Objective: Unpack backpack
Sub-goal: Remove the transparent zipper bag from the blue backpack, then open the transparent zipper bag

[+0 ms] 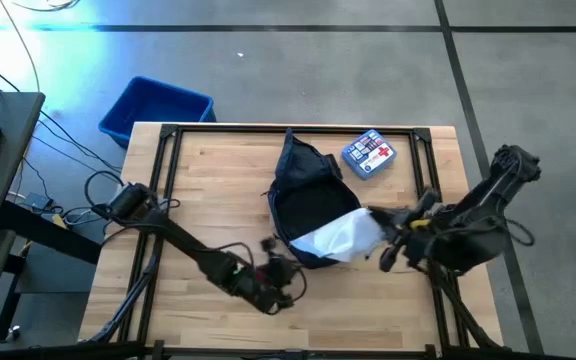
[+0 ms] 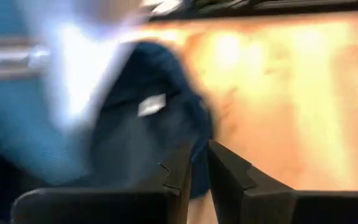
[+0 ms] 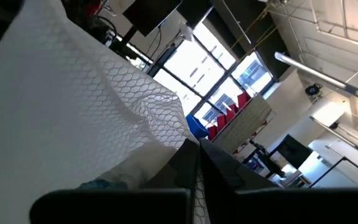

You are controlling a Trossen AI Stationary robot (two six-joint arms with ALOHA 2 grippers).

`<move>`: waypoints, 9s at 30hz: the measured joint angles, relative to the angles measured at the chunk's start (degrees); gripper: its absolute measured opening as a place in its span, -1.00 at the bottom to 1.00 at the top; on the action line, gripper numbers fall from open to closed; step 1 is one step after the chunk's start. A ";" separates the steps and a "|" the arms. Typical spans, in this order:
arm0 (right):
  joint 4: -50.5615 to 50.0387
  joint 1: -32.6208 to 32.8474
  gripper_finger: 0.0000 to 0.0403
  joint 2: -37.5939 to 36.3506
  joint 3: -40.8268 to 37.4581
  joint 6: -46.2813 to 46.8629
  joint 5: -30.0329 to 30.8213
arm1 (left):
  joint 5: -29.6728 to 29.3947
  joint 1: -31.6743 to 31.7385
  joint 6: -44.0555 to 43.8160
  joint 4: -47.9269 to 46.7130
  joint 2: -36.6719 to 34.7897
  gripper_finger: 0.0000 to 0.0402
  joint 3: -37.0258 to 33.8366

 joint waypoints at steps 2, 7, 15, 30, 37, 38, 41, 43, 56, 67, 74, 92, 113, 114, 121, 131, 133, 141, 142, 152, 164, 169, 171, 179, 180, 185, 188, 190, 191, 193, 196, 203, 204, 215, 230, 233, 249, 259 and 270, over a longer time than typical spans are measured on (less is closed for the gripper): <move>1.74 1.54 -1.00 -1.63 0.00 -1.38 0.43 | 5.10 1.57 5.25 6.35 1.74 -0.85 0.00; 2.40 3.57 -1.00 -4.57 0.02 -1.77 1.02 | 12.70 5.50 16.40 13.65 6.32 -0.79 -0.11; -1.37 3.85 -1.00 -4.61 0.02 0.39 2.06 | 15.13 8.20 12.46 12.21 6.52 -0.23 -0.02; -25.55 3.73 -1.00 -4.57 -0.02 24.44 0.83 | 2.74 12.26 -21.40 -39.02 6.46 -0.93 0.00; -43.45 3.56 -1.00 -3.05 -0.09 46.59 -6.01 | -0.57 12.17 -49.21 -68.18 6.49 -0.99 -2.82; -45.23 3.46 -1.00 -2.37 -0.13 48.89 -6.35 | -0.73 12.19 -52.14 -70.00 6.49 -0.99 -3.76; -48.36 2.72 -1.00 0.17 -0.13 53.47 -8.49 | -0.83 12.17 -59.99 -75.37 6.50 -0.97 -7.07; -48.97 1.96 -1.00 2.40 -0.13 55.35 -10.59 | 2.80 12.21 -61.41 -79.53 6.51 -0.92 -8.56; -37.48 -9.74 -1.00 21.42 -0.11 48.53 -14.88 | 9.82 1.17 -75.19 -88.28 -7.79 -0.13 -7.16; -9.04 -9.54 -1.00 35.11 -0.15 33.71 -34.00 | -15.30 -11.36 -72.72 -71.56 -13.50 -0.16 -5.88; -6.48 -11.30 -1.00 39.43 -0.15 36.76 -38.49 | -18.14 -10.80 -56.43 -57.22 -13.23 -0.18 -5.89; -20.08 -16.20 -0.11 35.91 1.03 35.64 -40.29 | 2.94 -7.04 -10.03 -8.13 -5.75 -0.18 -6.14; -50.17 -3.23 0.13 29.39 1.48 67.74 -39.13 | 8.67 -0.47 -7.64 -10.80 3.24 -0.18 -6.01; -49.00 -3.06 0.13 30.24 0.48 67.29 -39.77 | 8.49 -0.40 -10.31 -14.80 3.08 -0.18 -6.01; -23.70 -3.49 0.12 37.61 -6.04 49.33 -30.53 | 9.16 -2.41 -21.33 -27.03 -0.36 -0.18 -6.06; -11.94 -6.33 0.10 46.45 -5.25 38.82 -31.48 | 7.13 -6.61 -4.66 -5.18 -0.11 -0.18 -3.43; -11.35 -6.97 0.02 47.53 -5.27 39.48 -29.81 | 6.54 -6.71 -1.71 -0.90 1.05 -0.18 -3.43; -11.39 -8.19 -0.83 45.58 -5.25 43.47 -28.37 | 7.77 -6.67 11.96 3.49 6.15 -0.18 -3.25; -11.63 -8.19 -0.91 45.36 -5.23 43.99 -28.51 | 7.77 -6.67 12.53 3.05 6.35 -0.18 -2.92; -13.84 -8.94 -0.97 45.16 -5.22 48.55 -29.62 | 5.10 -6.15 14.25 3.90 6.80 -0.18 -0.52; -13.53 -10.92 -1.00 43.54 -3.08 53.24 -34.13 | -1.01 -5.84 16.89 4.09 9.13 -0.18 0.99; -14.73 -10.76 -1.00 43.49 -3.06 53.48 -34.04 | -3.29 -5.58 15.49 2.04 9.18 -0.30 2.35; -15.53 -10.74 -1.00 43.49 -3.06 53.90 -34.21 | -5.14 -5.63 13.57 -0.80 9.18 -0.45 3.24; -22.59 -9.85 -0.99 42.33 -2.93 54.93 -34.73 | -12.33 -6.31 9.74 -8.37 9.18 -0.95 6.90; -23.83 -9.44 -0.97 41.75 -2.93 55.00 -34.72 | -13.35 -6.40 9.36 -8.88 9.18 -0.96 7.25; -27.94 -7.07 -0.70 37.53 -2.93 58.23 -34.85 | -14.10 -6.46 7.59 -9.57 9.18 -0.99 7.45; -26.62 -6.01 -0.48 36.37 -2.93 61.01 -36.76 | -14.69 -6.34 6.25 -9.82 9.18 -1.00 7.43; -23.57 -5.82 -0.37 36.32 -2.93 61.87 -41.53 | -16.52 -6.28 6.09 -9.73 9.18 -1.00 7.39; -21.98 -5.87 -0.33 36.43 -2.93 62.49 -44.13 | -17.02 -6.28 6.11 -9.60 9.18 -1.00 7.39; -20.36 -6.58 -0.29 36.70 -2.93 65.22 -45.20 | -17.26 -6.28 6.09 -9.60 9.18 -1.00 7.39; -24.05 -8.56 -0.28 36.74 -2.93 71.98 -40.23 | -16.85 -6.30 6.11 -9.26 9.18 -1.00 7.39; -27.32 -12.09 -0.28 37.54 -3.13 76.42 -43.11 | -11.83 -6.30 8.97 -7.86 9.15 -1.00 7.39; -26.51 -12.20 -0.28 37.91 -3.13 75.91 -43.01 | -10.56 -6.29 9.38 -7.54 9.15 -1.00 7.39; -20.74 -10.91 -0.29 39.36 -3.17 69.08 -42.76 | -4.41 -5.88 9.59 -7.41 9.10 -1.00 7.39; -24.87 -9.65 -0.99 39.34 -3.02 68.82 -39.00 | -1.19 -6.35 10.76 -10.12 8.96 -1.00 7.37; -31.80 -10.84 -1.00 39.32 -2.93 72.78 -39.45 | 3.84 -6.80 10.57 -12.64 8.85 -1.00 7.32; -70.10 -14.83 -1.00 39.34 -3.08 90.63 -31.02 | 15.58 -7.87 2.21 -22.65 8.77 -1.00 7.32; -75.24 -20.11 -1.00 39.20 -14.01 98.54 -29.18 | 14.96 -8.71 -7.81 -35.86 8.76 -1.00 7.32; -78.93 -16.27 -1.00 32.90 -13.10 105.73 -30.79 | 13.74 -9.07 -17.56 -38.91 7.32 -0.85 15.09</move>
